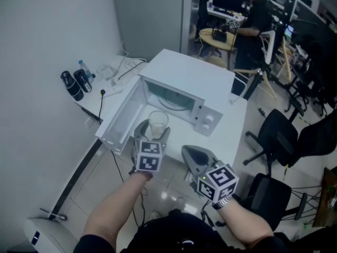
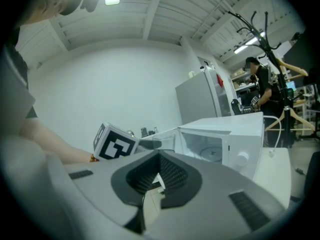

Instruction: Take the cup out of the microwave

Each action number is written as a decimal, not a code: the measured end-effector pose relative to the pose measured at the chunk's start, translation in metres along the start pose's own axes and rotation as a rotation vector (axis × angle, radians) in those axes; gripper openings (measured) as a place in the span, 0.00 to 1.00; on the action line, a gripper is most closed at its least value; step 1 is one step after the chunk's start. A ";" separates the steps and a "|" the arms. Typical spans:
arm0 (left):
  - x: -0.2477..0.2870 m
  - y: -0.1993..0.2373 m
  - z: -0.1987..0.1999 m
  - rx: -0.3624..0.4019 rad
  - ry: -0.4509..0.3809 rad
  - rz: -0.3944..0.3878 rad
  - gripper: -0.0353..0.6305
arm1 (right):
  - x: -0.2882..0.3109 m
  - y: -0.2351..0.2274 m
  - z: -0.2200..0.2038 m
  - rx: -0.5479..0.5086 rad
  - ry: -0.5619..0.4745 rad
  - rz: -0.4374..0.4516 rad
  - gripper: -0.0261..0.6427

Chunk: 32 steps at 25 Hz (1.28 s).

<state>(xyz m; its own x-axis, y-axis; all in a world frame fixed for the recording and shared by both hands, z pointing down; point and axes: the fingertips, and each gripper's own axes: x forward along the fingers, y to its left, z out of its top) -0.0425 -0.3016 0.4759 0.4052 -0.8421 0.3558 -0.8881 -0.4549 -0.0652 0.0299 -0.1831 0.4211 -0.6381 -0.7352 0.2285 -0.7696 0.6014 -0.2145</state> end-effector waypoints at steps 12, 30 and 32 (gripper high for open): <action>-0.083 0.005 -0.002 0.022 -0.044 -0.087 0.54 | -0.022 0.076 -0.004 -0.015 -0.033 -0.088 0.07; -0.164 -0.024 0.005 0.005 -0.085 -0.136 0.54 | -0.066 0.110 -0.003 -0.020 -0.058 -0.126 0.07; -0.168 -0.030 0.006 0.008 -0.084 -0.127 0.54 | -0.072 0.107 -0.001 -0.022 -0.060 -0.115 0.07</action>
<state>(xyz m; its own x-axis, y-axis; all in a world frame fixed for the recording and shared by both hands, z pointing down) -0.0830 -0.1481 0.4126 0.5311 -0.7990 0.2820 -0.8271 -0.5611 -0.0318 -0.0070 -0.0653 0.3831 -0.5440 -0.8166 0.1931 -0.8382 0.5184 -0.1692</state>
